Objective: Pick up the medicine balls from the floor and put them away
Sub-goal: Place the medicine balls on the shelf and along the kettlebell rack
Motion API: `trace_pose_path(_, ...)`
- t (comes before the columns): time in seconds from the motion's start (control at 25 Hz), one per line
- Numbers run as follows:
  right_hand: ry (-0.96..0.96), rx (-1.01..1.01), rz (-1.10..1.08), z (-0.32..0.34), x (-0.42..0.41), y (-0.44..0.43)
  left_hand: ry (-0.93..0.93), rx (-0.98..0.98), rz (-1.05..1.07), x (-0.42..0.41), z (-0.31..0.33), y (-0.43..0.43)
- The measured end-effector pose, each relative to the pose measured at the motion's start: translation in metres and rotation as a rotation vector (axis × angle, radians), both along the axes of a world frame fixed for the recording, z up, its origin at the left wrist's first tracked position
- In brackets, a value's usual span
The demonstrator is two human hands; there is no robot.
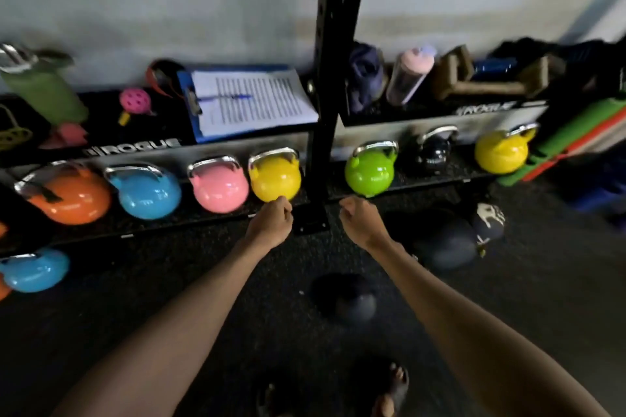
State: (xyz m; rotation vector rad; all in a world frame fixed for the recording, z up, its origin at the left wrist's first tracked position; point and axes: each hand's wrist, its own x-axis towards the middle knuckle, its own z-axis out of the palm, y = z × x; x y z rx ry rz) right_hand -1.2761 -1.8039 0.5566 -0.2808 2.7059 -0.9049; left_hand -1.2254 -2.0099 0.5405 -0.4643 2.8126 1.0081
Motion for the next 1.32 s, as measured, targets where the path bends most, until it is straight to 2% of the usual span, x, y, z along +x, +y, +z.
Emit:
trace_pose_path(0.2,-0.267,0.063,-0.007,-0.13,0.024,0.09,-0.343,0.049,-0.008,0.023,-0.133,0.085)
trace_pose_path(0.32,-0.378,0.129,-0.012,-0.21,0.029,0.133,-0.418,0.037,0.043,0.026,-0.208,0.134)
trace_pose_path(0.48,-0.558,0.193,-0.013,-0.348,0.032,0.188,-0.542,0.113,0.093,0.03,-0.338,0.18)
trace_pose_path(0.68,-0.596,0.185,-0.143,-0.518,0.005,0.232,-0.636,0.318,0.369,0.016,-0.499,0.207)
trace_pose_path(0.88,-0.678,-0.009,-0.478,-0.68,-0.041,0.253,-0.582,0.556,0.558,-0.012,-0.648,0.221)
trace_pose_path(0.96,-0.721,-0.156,-0.567,-0.719,-0.049,0.254,-0.601,0.717,0.67,-0.019,-0.686,0.223)
trace_pose_path(1.04,-0.854,-0.338,-0.651,-0.759,-0.051,0.25,-0.634,0.893,0.72,-0.022,-0.722,0.225)
trace_pose_path(1.16,-0.992,-0.597,-0.729,-0.798,-0.046,0.241,-0.653,1.092,0.802,-0.024,-0.763,0.228)
trace_pose_path(1.32,-0.892,-0.624,-0.726,-0.784,-0.039,0.228,-0.609,1.091,0.84,-0.014,-0.775,0.219)
